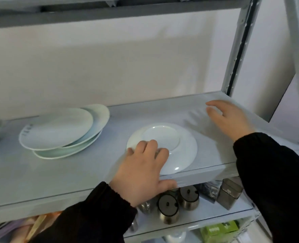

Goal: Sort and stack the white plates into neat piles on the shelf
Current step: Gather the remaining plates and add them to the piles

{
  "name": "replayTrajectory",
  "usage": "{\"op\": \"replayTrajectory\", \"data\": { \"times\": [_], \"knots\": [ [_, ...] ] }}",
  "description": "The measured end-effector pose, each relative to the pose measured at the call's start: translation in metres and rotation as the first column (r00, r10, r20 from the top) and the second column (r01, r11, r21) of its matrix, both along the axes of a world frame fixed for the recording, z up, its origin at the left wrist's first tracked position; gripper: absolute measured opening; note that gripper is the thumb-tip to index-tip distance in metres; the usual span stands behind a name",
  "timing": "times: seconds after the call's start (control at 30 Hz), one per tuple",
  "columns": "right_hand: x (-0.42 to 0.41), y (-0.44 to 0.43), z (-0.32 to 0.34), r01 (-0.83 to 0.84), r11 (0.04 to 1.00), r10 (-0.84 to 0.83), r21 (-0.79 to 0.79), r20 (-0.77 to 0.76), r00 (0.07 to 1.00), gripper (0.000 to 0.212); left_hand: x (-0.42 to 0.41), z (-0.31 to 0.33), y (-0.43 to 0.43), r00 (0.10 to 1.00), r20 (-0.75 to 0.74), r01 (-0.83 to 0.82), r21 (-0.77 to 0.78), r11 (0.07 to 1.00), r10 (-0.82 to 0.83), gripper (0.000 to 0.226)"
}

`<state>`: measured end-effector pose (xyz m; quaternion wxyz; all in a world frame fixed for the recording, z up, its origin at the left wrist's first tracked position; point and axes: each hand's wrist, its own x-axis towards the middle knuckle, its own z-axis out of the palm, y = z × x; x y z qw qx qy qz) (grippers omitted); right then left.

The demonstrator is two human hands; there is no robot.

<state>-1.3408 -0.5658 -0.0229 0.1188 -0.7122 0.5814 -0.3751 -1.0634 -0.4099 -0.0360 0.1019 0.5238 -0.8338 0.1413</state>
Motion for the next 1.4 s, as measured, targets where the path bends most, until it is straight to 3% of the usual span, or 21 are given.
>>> {"op": "replayTrajectory", "data": {
  "times": [0.13, 0.37, 0.53, 0.67, 0.87, 0.97, 1.07, 1.17, 1.23, 1.33, 1.4],
  "knots": [
    [0.043, 0.008, -0.001, -0.077, 0.997, 0.077, 0.004, 0.002, 0.997, 0.035, 0.023, 0.004, 0.009, 0.999, -0.025, -0.033, -0.094, 0.995, 0.031, 0.068],
    [0.116, 0.021, -0.005, -0.219, 0.975, 0.22, 0.026, -0.027, 0.975, 0.034, 0.047, -0.005, 0.012, 0.988, -0.131, -0.082, -0.012, 0.997, 0.08, 0.074],
    [0.121, 0.025, -0.006, -0.234, 0.971, 0.234, 0.047, 0.002, 0.972, 0.032, 0.053, -0.01, 0.023, 0.977, -0.205, 0.03, -0.162, 0.986, -0.063, 0.046],
    [0.116, 0.028, -0.006, -0.236, 0.97, 0.236, 0.065, 0.0, 0.972, 0.031, 0.062, -0.021, 0.037, 0.973, -0.165, 0.124, -0.234, 0.964, -0.164, 0.031],
    [0.117, 0.029, -0.006, -0.22, 0.973, 0.22, 0.07, 0.012, 0.975, 0.028, 0.085, -0.021, 0.053, 0.966, -0.127, 0.207, -0.152, 0.967, -0.226, 0.033],
    [0.122, 0.029, -0.004, -0.236, 0.97, 0.236, 0.058, 0.013, 0.972, 0.02, 0.106, -0.005, 0.064, 0.938, -0.257, 0.206, -0.126, 0.97, -0.233, 0.037],
    [0.139, 0.033, -0.002, -0.267, 0.963, 0.26, 0.042, 0.118, 0.958, 0.009, 0.127, 0.016, 0.071, 0.822, -0.544, 0.108, -0.137, 0.985, -0.166, 0.03],
    [0.166, 0.039, -0.003, -0.313, 0.949, 0.3, 0.041, 0.189, 0.935, 0.016, 0.151, 0.037, 0.074, 0.567, -0.823, -0.127, -0.077, 0.989, 0.009, 0.02],
    [0.184, 0.038, -0.005, -0.313, 0.949, 0.306, 0.026, 0.148, 0.94, 0.03, 0.172, 0.047, 0.072, 0.413, -0.905, -0.227, 0.007, 0.974, 0.103, 0.026],
    [0.206, 0.039, -0.003, -0.275, 0.961, 0.272, 0.006, 0.141, 0.952, 0.03, 0.21, 0.055, 0.062, 0.298, -0.943, -0.285, 0.059, 0.957, 0.147, 0.025],
    [0.219, 0.041, -0.002, -0.269, 0.963, 0.268, -0.017, 0.159, 0.95, 0.029, 0.238, 0.057, 0.051, 0.168, -0.971, -0.267, 0.123, 0.956, 0.172, 0.024]
  ]
}}
